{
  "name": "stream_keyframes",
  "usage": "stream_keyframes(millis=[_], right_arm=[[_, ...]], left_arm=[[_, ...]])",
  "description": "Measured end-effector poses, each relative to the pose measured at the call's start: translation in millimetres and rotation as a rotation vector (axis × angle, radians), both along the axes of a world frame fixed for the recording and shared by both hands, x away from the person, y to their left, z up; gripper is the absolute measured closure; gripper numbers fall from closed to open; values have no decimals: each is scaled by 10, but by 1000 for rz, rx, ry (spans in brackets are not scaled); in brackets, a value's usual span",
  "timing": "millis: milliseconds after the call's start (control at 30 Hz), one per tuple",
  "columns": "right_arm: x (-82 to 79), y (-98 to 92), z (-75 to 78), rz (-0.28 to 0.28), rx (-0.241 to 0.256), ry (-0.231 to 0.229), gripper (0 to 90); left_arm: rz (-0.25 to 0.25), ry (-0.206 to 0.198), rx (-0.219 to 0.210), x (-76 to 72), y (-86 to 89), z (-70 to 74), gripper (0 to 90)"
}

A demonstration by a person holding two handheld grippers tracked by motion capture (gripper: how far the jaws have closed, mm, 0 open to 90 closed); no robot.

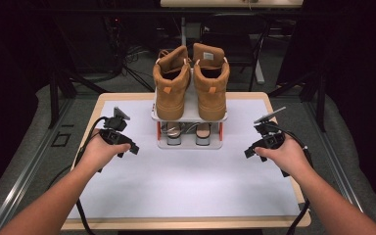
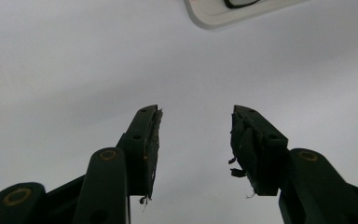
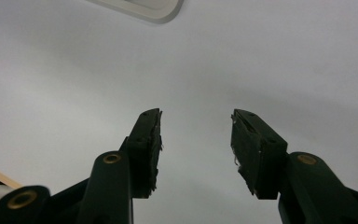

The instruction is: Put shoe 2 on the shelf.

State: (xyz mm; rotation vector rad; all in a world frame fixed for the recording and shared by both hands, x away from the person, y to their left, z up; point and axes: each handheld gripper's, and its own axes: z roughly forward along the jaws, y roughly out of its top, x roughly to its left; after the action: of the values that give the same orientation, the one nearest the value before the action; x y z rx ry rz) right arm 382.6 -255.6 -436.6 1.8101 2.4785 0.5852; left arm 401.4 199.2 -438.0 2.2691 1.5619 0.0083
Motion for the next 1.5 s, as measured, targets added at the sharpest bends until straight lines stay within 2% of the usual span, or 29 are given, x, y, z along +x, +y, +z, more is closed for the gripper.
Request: stream_keyframes(millis=[167, 200, 233, 267, 300, 433, 500, 533, 567, 600, 633, 667, 700, 767, 833, 867, 933, 1033, 1067, 1133, 1167, 1233, 1267, 1300, 1333, 1367, 1433, 1467, 1500], right_arm=[[-143, -50, -154, -14, 18, -12, 526], [-194, -54, -229, -7, 41, -11, 527], [-194, -54, -229, -7, 41, -11, 527], [-222, -60, -242, -2, -3, -14, 526], [-253, -52, -290, -13, 32, -23, 524], [-345, -65, -393, -19, 26, -65, 512], [-376, -46, -482, -33, 87, -73, 507], [-390, -52, -487, -25, 41, -75, 505], [-408, -47, -511, -23, 37, -88, 500], [-450, -42, -560, -9, 26, -123, 492], [-450, -42, -560, -9, 26, -123, 492], [-476, -16, -611, -24, 77, -144, 490], [-501, -25, -622, -11, 36, -159, 487], [-541, 0, -691, -21, 60, -185, 483], [-568, -9, -709, 1, 10, -201, 483], [-605, -2, -759, -5, 15, -241, 482], [-621, -4, -764, -6, 14, -247, 480], [-705, -47, -807, -3, 10, -317, 480], [-723, -42, -836, -25, 43, -332, 481], [-757, -74, -868, -28, 63, -350, 480], [-757, -74, -868, -28, 63, -350, 480], [-789, -127, -889, -14, 19, -364, 473], [-792, -115, -931, -33, 57, -400, 467], [-803, -131, -928, -26, 41, -403, 462], [-803, -131, -928, -26, 41, -403, 462], [-822, -130, -971, -36, 68, -433, 450], [-844, -135, -999, -28, 54, -450, 448], [-851, -151, -995, -10, 25, -445, 441], [-860, -130, -1040, -18, 51, -470, 433]], left_arm=[[16, -24, 2, -82, 132, -133, 514], [18, -31, 8, -102, 153, -162, 511], [17, -33, 11, -122, 174, -189, 511], [14, -31, 8, -144, 193, -214, 506], [13, -35, 2, -175, 213, -247, 504], [3, -57, 5, -270, 251, -349, 501], [-11, -77, 14, -324, 255, -417, 492], [-21, -87, 18, -350, 254, -454, 485], [-36, -98, 15, -383, 252, -501, 476], [-41, -106, 9, -400, 253, -530, 465], [-39, -114, 3, -426, 259, -567, 465], [-39, -135, 5, -455, 269, -612, 462], [-41, -146, 7, -473, 274, -638, 459], [-44, -173, -11, -523, 275, -720, 455], [-52, -179, -22, -567, 274, -795, 455], [-55, -212, -17, -607, 278, -854, 455], [-65, -230, -16, -631, 292, -883, 456], [-69, -283, -41, -722, 345, -986, 462], [-69, -283, -41, -722, 345, -986, 463], [-86, -310, -41, -769, 378, -1036, 466], [-86, -310, -41, -769, 378, -1036, 466], [-90, -333, -26, -798, 399, -1038, 465], [-80, -358, -31, -828, 431, -1029, 464], [-80, -358, -31, -828, 431, -1029, 461], [-63, -378, -53, -855, 480, -1030, 461], [-55, -387, -60, -865, 498, -1035, 459], [-36, -398, -78, -885, 529, -1056, 457], [-35, -406, -77, -894, 551, -1073, 455], [-36, -410, -73, -897, 560, -1082, 450]])
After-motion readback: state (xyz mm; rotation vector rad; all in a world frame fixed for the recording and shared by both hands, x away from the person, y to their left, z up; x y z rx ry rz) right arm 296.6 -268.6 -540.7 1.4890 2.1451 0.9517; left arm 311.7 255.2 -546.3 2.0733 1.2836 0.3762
